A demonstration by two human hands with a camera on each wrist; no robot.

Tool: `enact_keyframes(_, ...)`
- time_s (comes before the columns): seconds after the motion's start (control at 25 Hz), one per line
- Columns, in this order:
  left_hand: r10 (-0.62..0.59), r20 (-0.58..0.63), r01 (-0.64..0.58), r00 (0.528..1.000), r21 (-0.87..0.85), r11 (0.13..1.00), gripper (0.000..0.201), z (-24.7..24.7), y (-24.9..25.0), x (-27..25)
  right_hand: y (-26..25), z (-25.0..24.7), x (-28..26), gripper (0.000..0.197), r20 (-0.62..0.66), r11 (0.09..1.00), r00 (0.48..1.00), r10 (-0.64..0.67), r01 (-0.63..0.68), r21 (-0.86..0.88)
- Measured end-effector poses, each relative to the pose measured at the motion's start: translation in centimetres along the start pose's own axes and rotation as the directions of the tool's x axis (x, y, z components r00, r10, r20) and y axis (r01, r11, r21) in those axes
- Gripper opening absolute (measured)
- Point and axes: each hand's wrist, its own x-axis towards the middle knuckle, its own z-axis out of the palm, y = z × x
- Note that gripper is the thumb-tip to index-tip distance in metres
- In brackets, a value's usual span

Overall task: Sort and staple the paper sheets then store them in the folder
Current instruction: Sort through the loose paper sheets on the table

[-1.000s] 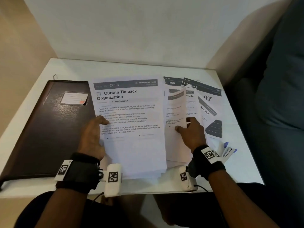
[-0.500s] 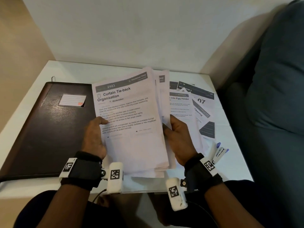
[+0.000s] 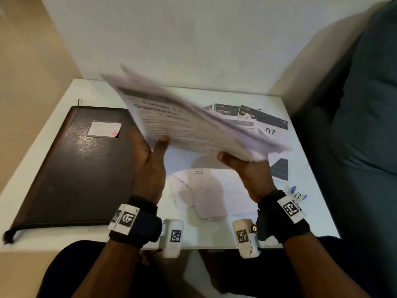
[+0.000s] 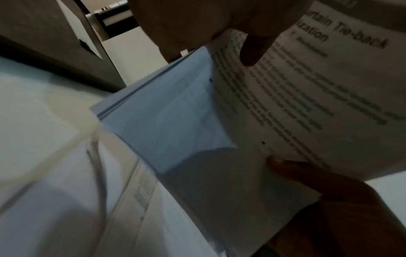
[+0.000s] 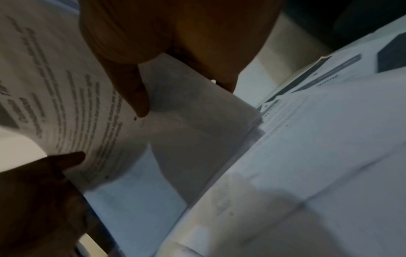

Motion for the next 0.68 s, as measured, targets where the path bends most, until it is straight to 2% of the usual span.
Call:
enact_keyframes(0.04, -0.04, 0.008, 0.04, 0.999, 0.013, 0.999, 0.045, 0.2, -0.8, -0.6, 0.5, 0.0, -0.4, 0.044, 0.031, 0.998, 0.999, 0.015, -0.013, -0.057)
enact_keyframes(0.12, -0.045, 0.043, 0.043, 0.998, 0.044, 0.998, 0.047, 0.4, -1.8, -1.4, 0.9, 0.1, -0.9, 0.035, 0.082, 0.999, 0.996, -0.032, 0.035, -0.037)
enact_keyframes(0.2, -0.05, 0.036, 0.047, 0.998, 0.077, 0.996, 0.04, 0.5, -2.4, -1.5, 1.4, 0.0, -1.1, 0.047, 0.089, 0.999, 0.995, 0.049, -0.048, -0.01)
enact_keyframes(0.24, -0.064, 0.013, 0.062, 0.998, 0.097, 0.993, 0.039, 0.7, -2.5, -1.5, 1.9, 0.0, -1.1, 0.05, 0.079, 0.994, 0.991, 0.107, -0.106, -0.022)
enact_keyframes(0.28, -0.077, -0.006, 0.077, 0.997, 0.117, 0.99, 0.04, 0.8, -2.5, -1.5, 2.3, 0.0, -1.1, 0.043, 0.06, 0.993, 0.991, 0.12, -0.119, -0.028)
enact_keyframes(0.44, -0.111, -0.037, 0.115, 0.993, 0.119, 0.986, 0.038, 1.2, -2.3, -2.1, 2.6, 0.5, -1.2, 0.022, -0.017, 0.995, 0.995, 0.096, -0.096, 0.008)
enact_keyframes(0.56, -0.041, -0.06, 0.045, 0.997, 0.066, 0.997, 0.054, 1.1, -1.8, -2.8, 2.2, 1.3, -1.3, 0.015, -0.072, 0.997, 0.995, 0.075, -0.072, 0.041)
enact_keyframes(0.68, -0.018, -0.144, 0.019, 0.989, 0.008, 1.0, 0.058, 0.9, -1.6, -3.6, 1.2, 2.2, -2.0, 0.017, -0.141, 0.993, 0.99, 0.031, -0.015, 0.115)
